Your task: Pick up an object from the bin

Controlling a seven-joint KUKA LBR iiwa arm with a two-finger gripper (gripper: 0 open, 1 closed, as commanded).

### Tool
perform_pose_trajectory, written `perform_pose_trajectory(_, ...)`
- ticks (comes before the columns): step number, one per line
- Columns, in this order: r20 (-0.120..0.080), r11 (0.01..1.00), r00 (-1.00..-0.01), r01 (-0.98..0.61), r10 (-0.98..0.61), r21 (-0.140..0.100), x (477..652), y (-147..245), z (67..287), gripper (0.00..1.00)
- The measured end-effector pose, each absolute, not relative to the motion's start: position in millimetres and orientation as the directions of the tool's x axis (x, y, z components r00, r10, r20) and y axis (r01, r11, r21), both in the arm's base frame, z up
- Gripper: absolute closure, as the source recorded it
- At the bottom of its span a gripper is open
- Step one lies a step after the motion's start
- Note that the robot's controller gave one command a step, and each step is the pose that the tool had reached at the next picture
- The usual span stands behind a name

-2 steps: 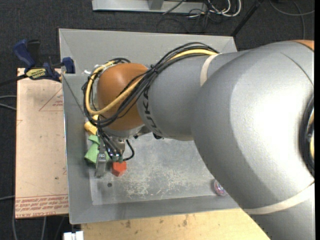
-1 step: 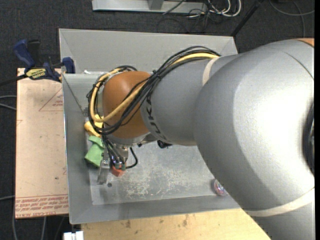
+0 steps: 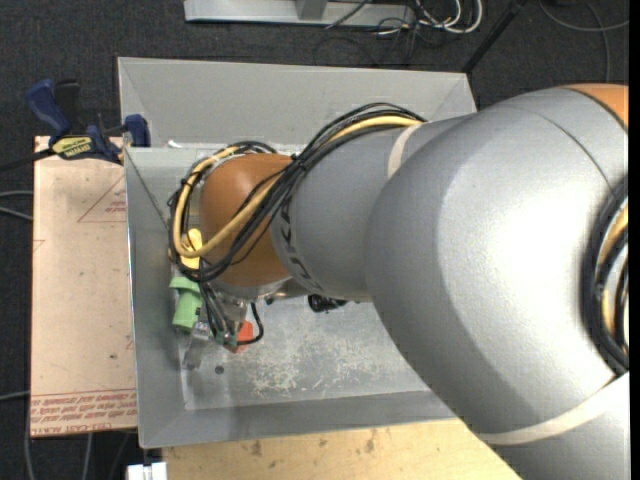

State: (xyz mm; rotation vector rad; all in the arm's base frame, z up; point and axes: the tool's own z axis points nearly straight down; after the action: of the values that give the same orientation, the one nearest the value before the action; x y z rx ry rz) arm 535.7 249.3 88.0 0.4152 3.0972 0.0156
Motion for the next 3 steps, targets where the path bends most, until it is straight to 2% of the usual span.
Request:
perform_pose_trajectory(1, -0.024, 0.921, -0.921, 0.388, 0.389, 0.031, 549.4, 255.6, 84.8, 0.00)
perform_pose_trajectory(2, -0.035, 0.918, -0.918, 0.395, 0.396, 0.032, 553.4, 251.4, 86.2, 1.00)
perform_pose_trajectory(3, -0.005, 0.920, -0.920, 0.392, 0.392, 0.006, 555.4, 252.5, 132.8, 1.00)
